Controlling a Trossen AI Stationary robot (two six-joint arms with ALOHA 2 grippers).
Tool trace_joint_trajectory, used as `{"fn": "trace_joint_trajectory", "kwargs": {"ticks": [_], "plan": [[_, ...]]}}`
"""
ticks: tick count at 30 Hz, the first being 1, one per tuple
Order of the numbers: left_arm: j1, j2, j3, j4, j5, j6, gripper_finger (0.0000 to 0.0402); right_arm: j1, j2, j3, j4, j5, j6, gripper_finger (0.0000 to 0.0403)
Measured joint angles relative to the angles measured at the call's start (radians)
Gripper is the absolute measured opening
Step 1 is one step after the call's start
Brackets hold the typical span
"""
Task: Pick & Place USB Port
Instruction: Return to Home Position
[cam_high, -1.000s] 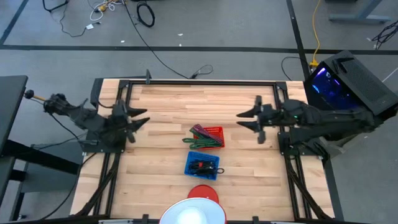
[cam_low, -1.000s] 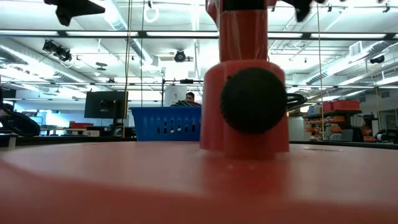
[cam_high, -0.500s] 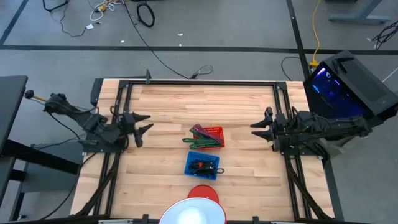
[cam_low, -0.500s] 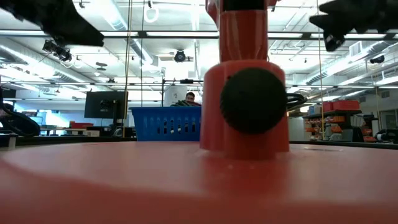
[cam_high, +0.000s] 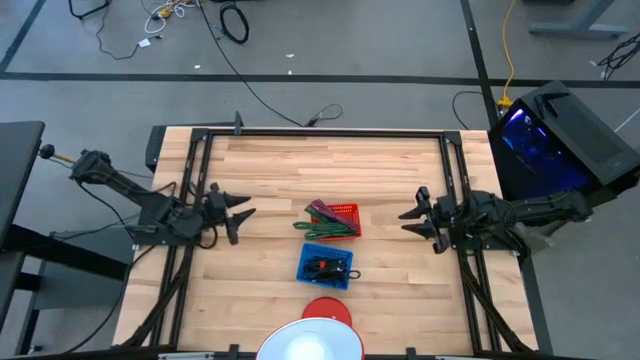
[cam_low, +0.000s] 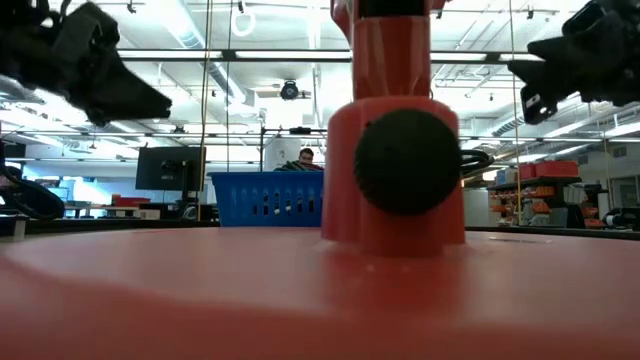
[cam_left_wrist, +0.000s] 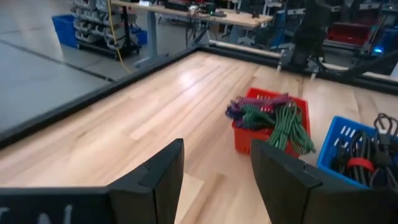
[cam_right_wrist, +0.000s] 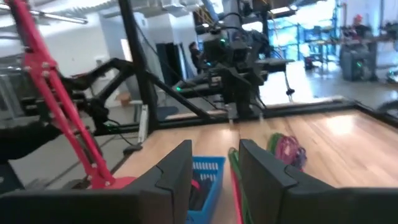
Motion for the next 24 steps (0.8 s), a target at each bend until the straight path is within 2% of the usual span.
{"fn": "trace_joint_trajectory", "kwargs": {"ticks": [3, 8, 14, 24], "plan": [[0.0, 0.0, -0.029, 0.004, 0.003, -0.043, 0.019, 0.0, 0.002, 0.001, -0.02, 0.027, 0.036, 0.0133], [0.001, 0.0, -0.046, -0.011, 0.066, -0.058, 0.019, 0.0, 0.002, 0.001, -0.028, 0.018, 0.087, 0.0133], [0.001, 0.0, -0.046, -0.011, 0.128, -0.052, 0.019, 0.0, 0.003, 0.002, -0.026, 0.019, 0.056, 0.0133], [0.001, 0.0, -0.046, -0.009, 0.132, -0.053, 0.019, 0.0, 0.003, 0.002, -0.027, 0.019, 0.059, 0.0133]]}}
